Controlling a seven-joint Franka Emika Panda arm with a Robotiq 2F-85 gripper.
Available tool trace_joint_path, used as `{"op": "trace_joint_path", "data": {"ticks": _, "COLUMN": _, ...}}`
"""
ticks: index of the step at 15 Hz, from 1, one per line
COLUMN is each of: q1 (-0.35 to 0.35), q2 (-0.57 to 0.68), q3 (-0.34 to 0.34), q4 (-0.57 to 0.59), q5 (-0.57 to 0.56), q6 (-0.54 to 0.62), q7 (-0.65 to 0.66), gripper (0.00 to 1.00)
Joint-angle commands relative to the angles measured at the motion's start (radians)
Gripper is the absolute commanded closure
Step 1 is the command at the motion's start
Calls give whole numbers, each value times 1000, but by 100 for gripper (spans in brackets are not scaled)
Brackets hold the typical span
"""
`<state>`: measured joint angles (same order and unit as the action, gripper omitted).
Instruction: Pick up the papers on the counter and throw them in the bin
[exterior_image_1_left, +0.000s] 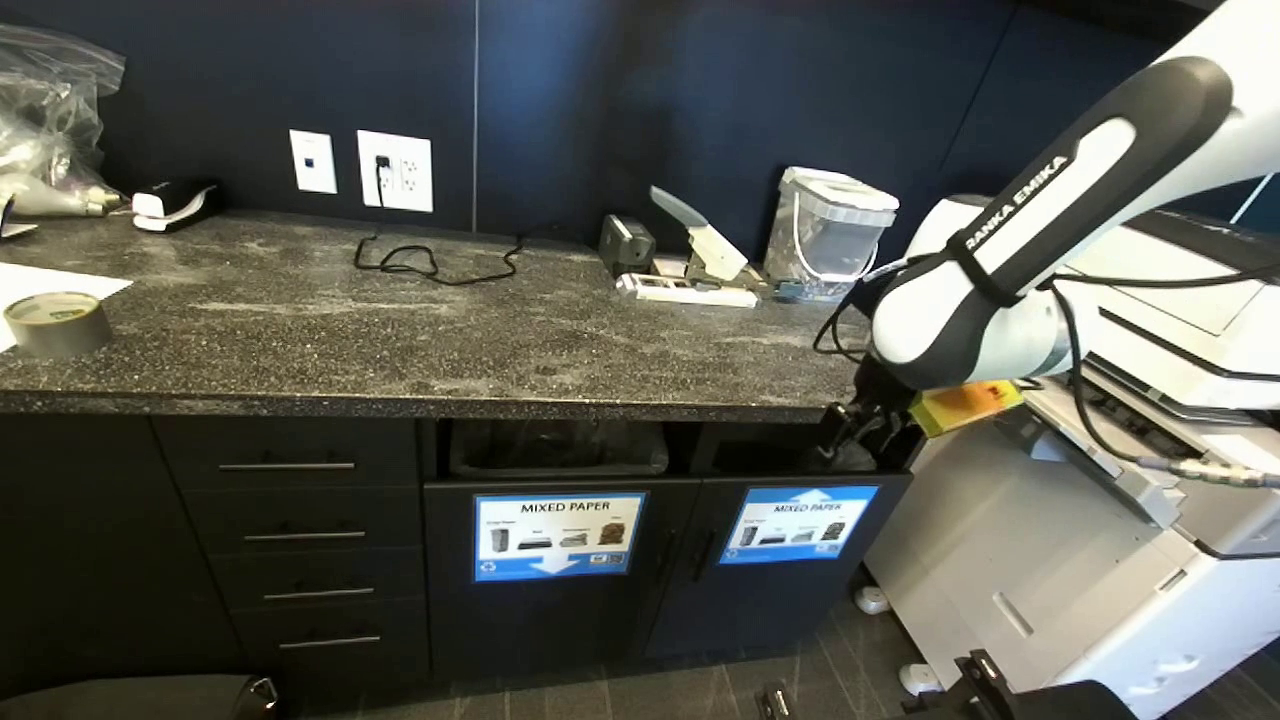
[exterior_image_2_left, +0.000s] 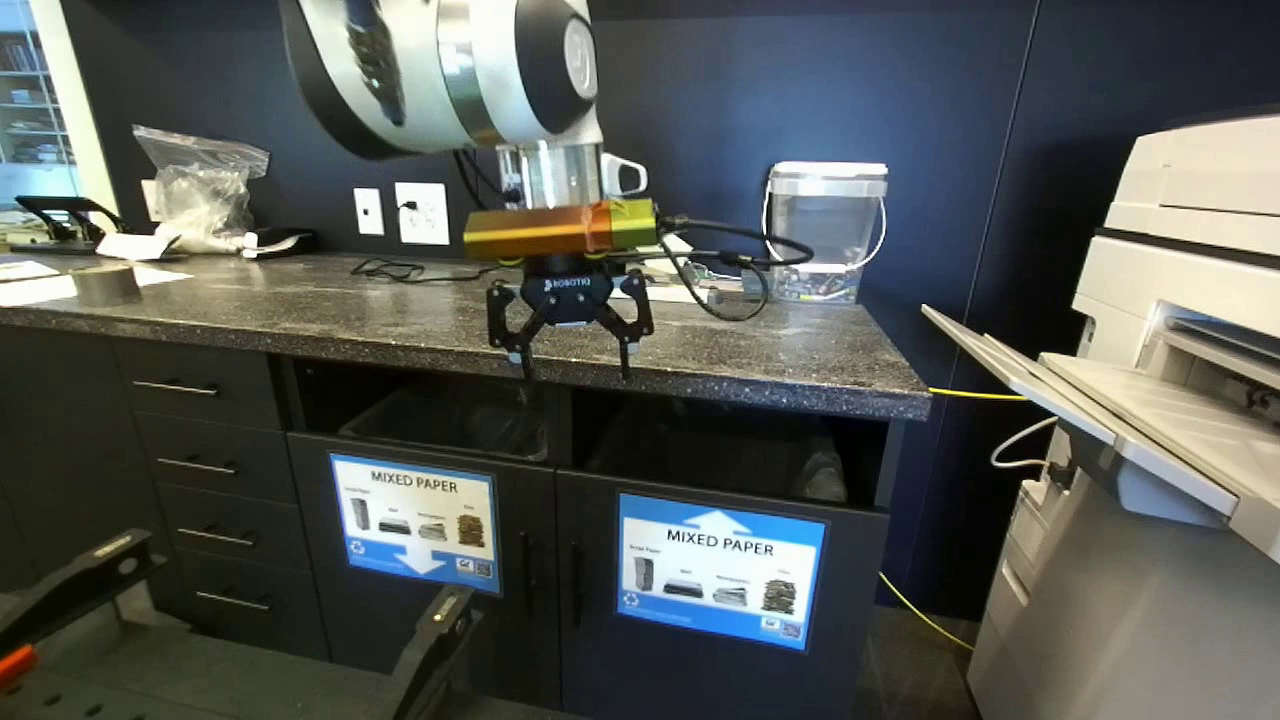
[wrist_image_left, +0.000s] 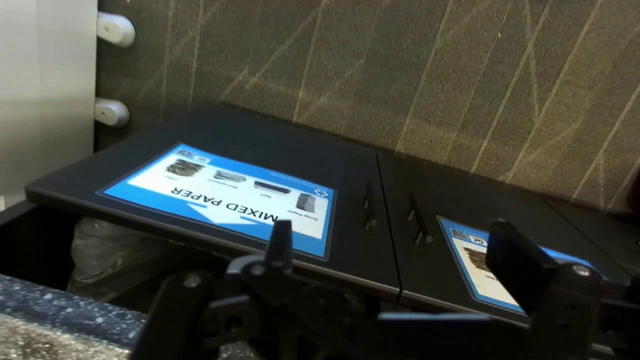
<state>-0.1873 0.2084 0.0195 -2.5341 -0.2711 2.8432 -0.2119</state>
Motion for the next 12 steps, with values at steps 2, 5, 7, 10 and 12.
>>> {"op": "trace_joint_path", "data": {"ticks": 2, "q1": 39, "q2": -307, "q3": -59, "q4": -101, "q5": 11, "q6": -249, "q7": 7, "gripper": 0}}
{"op": "trace_joint_path", "data": {"ticks": 5, "q1": 45, "q2": -477, "q3": -76, "q4": -143, "q5": 39, "q6": -392, "q7": -11, "gripper": 0}}
{"op": "trace_joint_path", "data": {"ticks": 7, "q1": 49, "q2": -589, "q3": -93, "q4": -158, "q5": 64, "q6": -505, "q7": -31, "gripper": 0}}
{"op": "trace_joint_path", "data": {"ticks": 10, "q1": 76, "q2": -756, "q3": -91, "q4": -210, "q5": 95, "q6": -634, "q7": -8, "gripper": 0}}
{"op": "trace_joint_path", "data": {"ticks": 12, "q1": 83, "q2": -861, "q3": -73, "q4": -246, "q5": 114, "q6": -675, "q7": 73, "gripper": 0}}
